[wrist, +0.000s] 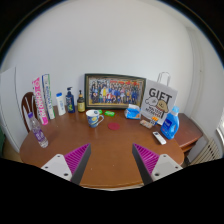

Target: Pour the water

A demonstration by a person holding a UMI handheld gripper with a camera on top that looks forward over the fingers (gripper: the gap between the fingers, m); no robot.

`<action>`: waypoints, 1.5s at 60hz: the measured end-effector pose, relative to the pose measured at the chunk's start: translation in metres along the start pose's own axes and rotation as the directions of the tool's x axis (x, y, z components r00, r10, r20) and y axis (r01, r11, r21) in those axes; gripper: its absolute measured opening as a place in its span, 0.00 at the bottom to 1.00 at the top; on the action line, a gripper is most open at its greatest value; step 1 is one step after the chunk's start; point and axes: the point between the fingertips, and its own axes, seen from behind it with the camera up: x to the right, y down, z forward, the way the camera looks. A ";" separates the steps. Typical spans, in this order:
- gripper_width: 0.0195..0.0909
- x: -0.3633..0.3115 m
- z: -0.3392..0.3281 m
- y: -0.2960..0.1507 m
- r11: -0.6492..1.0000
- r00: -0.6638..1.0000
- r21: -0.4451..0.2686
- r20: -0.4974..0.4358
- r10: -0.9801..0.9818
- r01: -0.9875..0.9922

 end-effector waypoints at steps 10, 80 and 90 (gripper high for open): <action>0.93 -0.020 -0.003 0.012 1.000 1.000 -0.013 0.017 -0.001 0.001; 0.45 -0.429 0.196 0.038 0.991 0.996 0.134 0.092 0.013 -0.025; 0.30 -0.431 0.196 0.036 0.986 0.992 0.158 0.121 0.024 -0.043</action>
